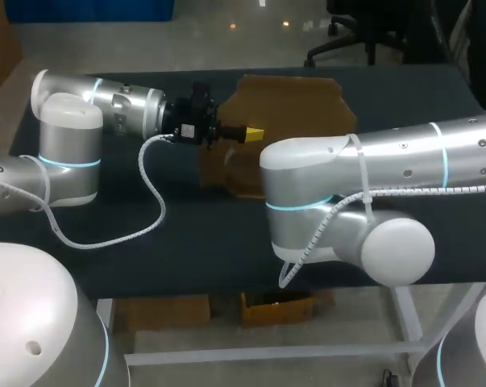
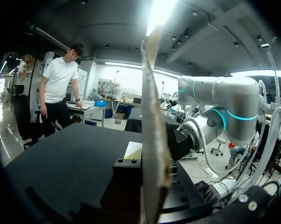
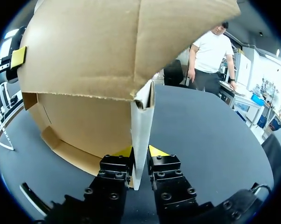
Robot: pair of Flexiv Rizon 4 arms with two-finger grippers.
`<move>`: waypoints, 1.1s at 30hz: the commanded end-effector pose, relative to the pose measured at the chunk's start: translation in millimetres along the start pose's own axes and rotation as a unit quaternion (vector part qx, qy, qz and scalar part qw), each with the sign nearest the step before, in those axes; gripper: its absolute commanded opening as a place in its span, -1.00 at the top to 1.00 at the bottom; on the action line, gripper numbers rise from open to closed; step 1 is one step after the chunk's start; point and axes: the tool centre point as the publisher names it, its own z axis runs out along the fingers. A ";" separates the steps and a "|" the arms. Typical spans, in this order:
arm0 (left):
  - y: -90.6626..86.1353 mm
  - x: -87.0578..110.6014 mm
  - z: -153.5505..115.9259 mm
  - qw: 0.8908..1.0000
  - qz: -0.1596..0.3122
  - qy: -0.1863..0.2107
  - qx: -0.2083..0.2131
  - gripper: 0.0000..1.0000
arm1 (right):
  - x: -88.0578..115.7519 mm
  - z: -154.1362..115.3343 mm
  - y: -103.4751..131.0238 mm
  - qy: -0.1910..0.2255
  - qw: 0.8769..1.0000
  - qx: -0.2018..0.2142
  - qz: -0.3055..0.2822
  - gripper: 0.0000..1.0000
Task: Assemble the packaging by folding the flat box into shape, placing the metal phone stand inside, and closing the box properly
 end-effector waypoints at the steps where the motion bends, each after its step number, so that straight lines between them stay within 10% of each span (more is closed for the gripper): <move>1: 2.0 -0.6 0.5 1.000 0.000 0.001 0.000 1.00 | 6.1 3.7 -0.5 -0.024 1.000 -0.001 0.002 0.65; 27: 2.0 -0.6 0.5 1.000 0.000 0.001 0.000 1.00 | 11.3 1.5 1.2 -0.015 1.000 -0.010 0.024 1.00; 28: 2.0 -0.6 0.5 1.000 0.000 0.001 0.000 0.94 | 11.8 0.8 1.3 -0.012 1.000 -0.011 0.024 1.00; 31: 1.2 -0.1 0.8 1.000 0.003 -0.004 -0.004 -1.00 | 12.2 -0.3 1.6 -0.008 1.000 -0.011 0.023 1.00; 33: -0.5 1.5 0.8 1.000 0.011 -0.015 -0.010 -1.00 | 11.5 -2.0 2.2 -0.005 1.000 -0.012 0.024 1.00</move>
